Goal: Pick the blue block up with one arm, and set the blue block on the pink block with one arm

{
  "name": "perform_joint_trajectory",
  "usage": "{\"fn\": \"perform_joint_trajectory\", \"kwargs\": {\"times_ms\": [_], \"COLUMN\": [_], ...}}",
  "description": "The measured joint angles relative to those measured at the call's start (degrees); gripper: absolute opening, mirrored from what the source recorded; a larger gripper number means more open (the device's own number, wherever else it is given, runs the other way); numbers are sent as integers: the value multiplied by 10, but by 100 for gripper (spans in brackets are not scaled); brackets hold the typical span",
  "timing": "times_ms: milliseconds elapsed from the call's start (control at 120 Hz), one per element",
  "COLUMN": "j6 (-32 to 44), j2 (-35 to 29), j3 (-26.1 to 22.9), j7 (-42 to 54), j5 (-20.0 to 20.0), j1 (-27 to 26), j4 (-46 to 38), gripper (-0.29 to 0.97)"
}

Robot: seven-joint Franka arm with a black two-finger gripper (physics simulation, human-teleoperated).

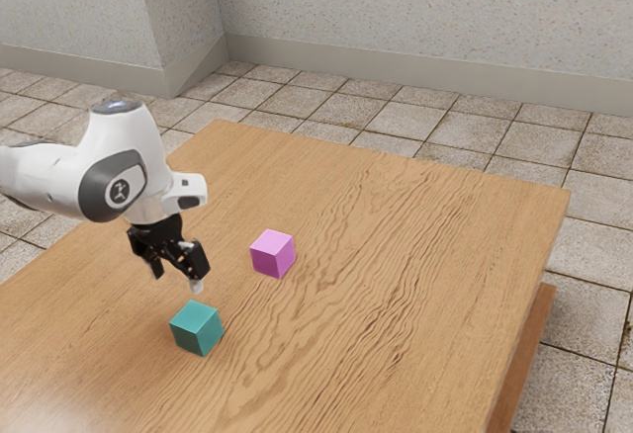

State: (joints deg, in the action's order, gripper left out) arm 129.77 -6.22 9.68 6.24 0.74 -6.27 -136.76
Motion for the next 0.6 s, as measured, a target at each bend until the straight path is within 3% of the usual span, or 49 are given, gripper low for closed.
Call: {"fn": "perform_joint_trajectory", "kwargs": {"times_ms": [200,600], "j6": [20,65], "j2": [20,77], "j3": [0,-4], "j7": [-8,-16], "j5": [35,44], "j1": [-18,-22], "j4": [-19,-20], "gripper": [68,68]}}
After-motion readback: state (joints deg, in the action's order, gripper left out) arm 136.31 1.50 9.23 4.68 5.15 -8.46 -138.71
